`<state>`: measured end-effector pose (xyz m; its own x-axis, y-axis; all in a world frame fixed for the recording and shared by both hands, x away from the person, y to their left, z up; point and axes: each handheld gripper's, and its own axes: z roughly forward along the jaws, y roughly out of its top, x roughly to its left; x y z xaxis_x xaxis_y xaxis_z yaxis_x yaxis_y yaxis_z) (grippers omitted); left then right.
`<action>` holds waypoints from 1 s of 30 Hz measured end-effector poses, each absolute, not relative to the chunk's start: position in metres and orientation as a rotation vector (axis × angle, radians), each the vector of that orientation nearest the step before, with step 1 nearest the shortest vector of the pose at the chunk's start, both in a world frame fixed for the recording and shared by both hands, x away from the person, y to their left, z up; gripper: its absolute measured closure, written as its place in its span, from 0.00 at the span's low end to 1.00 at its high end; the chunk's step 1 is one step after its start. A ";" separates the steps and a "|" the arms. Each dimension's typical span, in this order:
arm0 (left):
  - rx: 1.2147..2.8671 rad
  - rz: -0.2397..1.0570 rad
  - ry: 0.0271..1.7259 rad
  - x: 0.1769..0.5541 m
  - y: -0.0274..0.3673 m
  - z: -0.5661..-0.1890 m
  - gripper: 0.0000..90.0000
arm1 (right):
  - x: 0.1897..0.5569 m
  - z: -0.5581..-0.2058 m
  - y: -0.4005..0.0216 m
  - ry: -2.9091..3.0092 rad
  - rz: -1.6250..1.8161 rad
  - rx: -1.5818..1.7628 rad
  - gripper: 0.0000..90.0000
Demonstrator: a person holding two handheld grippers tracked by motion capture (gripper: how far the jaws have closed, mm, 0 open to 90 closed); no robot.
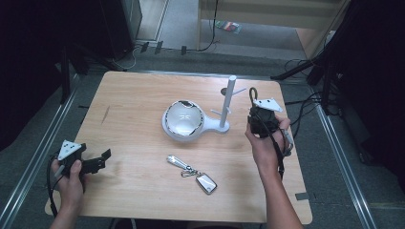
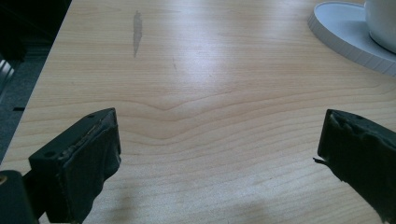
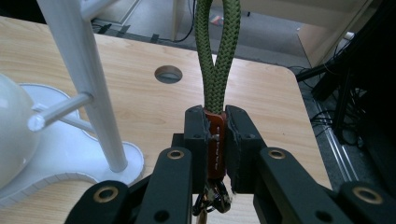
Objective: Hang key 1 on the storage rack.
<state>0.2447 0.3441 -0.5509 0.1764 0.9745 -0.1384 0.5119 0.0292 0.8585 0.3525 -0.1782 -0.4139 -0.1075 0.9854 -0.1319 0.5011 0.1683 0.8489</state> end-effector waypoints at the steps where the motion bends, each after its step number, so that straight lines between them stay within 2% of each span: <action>1: 1.602 0.686 1.454 0.245 0.344 -0.551 0.00 | 0.353 -0.413 -0.177 1.714 0.842 1.425 0.90; 30: 1.603 0.682 1.454 0.245 0.344 -0.551 0.00 | 0.348 -0.399 -0.153 1.748 0.839 1.345 0.90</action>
<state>0.2447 0.3438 -0.5509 0.1772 0.9739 -0.1420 0.5137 0.0315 0.8574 0.3484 -0.1527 -0.3987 -0.1541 0.9723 -0.1756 0.4716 0.2285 0.8517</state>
